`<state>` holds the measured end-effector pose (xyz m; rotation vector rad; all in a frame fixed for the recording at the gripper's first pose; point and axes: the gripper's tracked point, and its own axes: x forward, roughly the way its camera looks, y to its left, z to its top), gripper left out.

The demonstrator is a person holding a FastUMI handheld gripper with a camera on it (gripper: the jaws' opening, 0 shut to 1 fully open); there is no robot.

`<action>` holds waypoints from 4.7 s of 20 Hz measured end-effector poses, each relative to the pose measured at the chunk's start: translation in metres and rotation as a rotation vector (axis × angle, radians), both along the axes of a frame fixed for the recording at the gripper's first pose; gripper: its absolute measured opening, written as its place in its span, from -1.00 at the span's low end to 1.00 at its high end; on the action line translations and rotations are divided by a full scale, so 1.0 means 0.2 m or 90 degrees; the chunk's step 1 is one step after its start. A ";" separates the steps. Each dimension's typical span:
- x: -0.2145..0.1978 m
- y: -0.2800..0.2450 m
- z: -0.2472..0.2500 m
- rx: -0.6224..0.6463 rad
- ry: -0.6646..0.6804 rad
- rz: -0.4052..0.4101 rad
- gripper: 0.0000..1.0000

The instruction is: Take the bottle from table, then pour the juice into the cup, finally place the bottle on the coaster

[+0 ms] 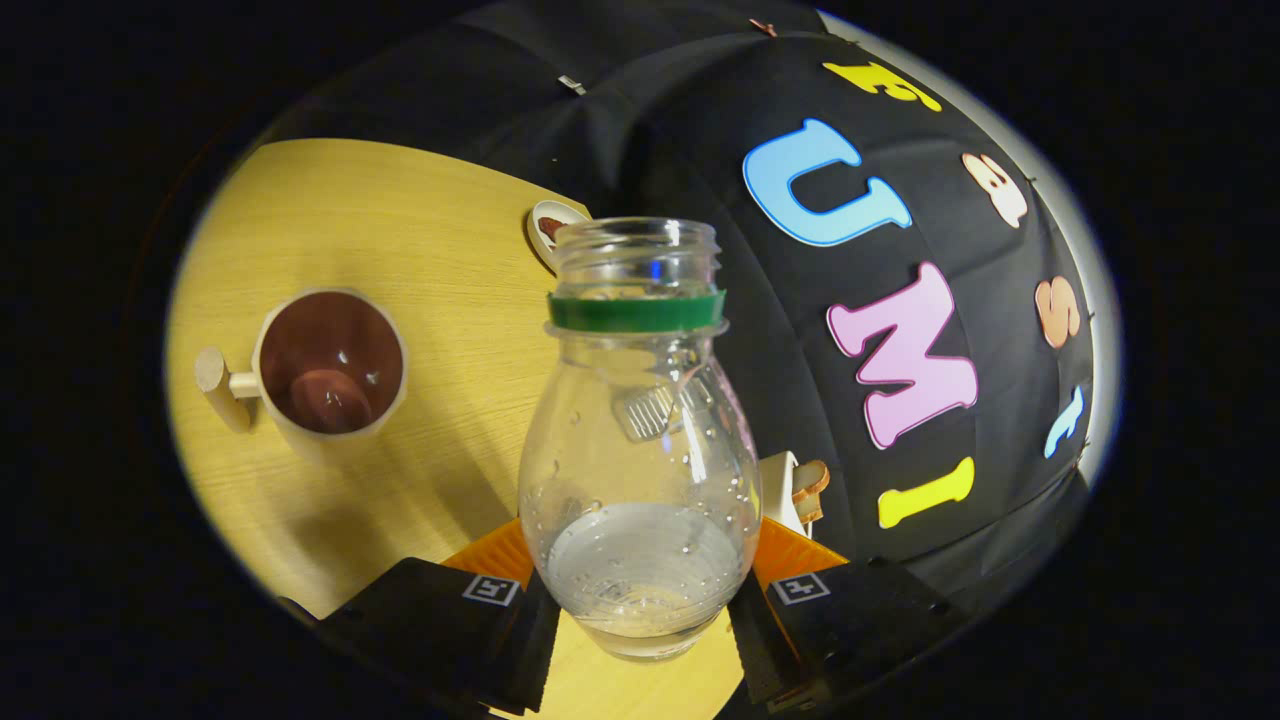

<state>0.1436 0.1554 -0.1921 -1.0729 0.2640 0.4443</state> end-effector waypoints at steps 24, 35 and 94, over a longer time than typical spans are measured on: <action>0.04 0.06 -0.09 -0.297 -0.117 0.101 0.51; 0.05 0.08 -0.11 -0.364 -0.151 0.135 0.51; 0.16 0.23 0.18 -0.557 -0.313 0.291 0.50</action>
